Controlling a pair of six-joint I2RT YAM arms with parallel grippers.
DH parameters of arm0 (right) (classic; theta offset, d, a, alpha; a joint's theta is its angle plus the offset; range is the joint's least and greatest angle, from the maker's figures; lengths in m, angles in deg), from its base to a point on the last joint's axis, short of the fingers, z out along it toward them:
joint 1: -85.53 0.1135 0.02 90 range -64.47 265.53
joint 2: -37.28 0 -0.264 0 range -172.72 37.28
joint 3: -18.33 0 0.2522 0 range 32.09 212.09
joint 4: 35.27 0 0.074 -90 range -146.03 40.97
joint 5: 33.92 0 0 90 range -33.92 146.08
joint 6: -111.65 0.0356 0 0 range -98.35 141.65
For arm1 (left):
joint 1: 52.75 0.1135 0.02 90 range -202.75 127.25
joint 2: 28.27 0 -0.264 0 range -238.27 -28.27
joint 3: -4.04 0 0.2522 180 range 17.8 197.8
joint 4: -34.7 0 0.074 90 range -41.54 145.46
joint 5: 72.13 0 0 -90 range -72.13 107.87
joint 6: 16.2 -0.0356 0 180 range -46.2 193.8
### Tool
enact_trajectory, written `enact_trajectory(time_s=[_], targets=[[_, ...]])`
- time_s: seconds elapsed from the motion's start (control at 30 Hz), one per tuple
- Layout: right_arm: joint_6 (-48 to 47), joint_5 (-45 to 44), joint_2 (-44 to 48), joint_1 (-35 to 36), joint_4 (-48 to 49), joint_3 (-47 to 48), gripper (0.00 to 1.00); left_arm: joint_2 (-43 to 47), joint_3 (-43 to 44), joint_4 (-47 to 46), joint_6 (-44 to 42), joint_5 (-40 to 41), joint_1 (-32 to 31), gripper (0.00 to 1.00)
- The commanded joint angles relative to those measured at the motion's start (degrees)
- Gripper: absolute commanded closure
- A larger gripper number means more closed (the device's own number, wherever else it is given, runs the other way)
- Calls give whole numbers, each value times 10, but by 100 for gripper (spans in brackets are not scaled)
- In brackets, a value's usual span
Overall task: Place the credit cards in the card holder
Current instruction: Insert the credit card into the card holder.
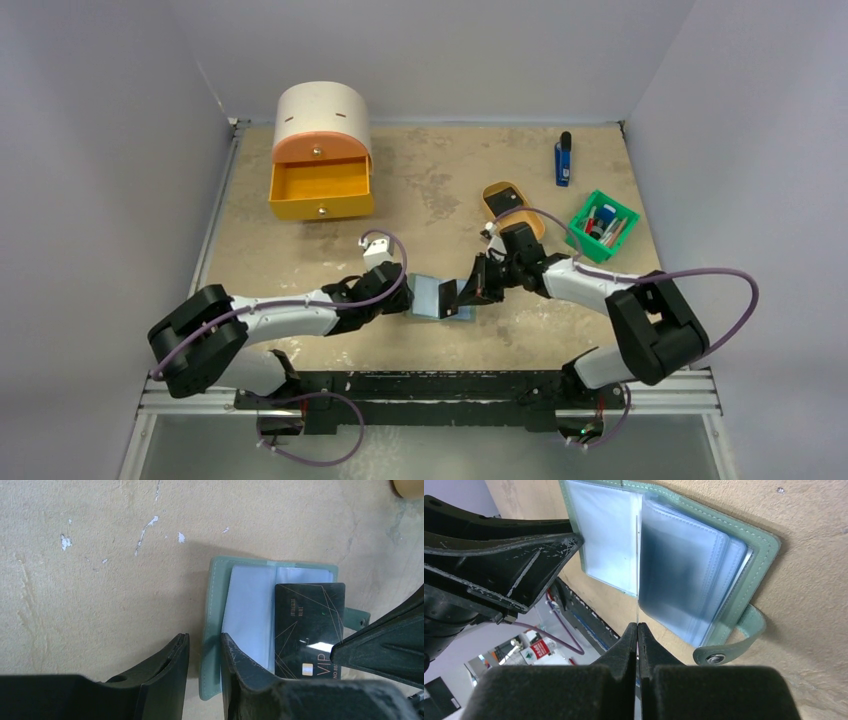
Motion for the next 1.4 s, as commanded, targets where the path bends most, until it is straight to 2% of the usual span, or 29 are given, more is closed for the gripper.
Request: enact_trajectory(time_s=[0.0,1.37], targets=[[6,21,-13,5,27,21,100,-3,-8,-4,1,19,2,72],[42,7,-99,44,93,35,100,-12,-41,-29,10,12,2,74]])
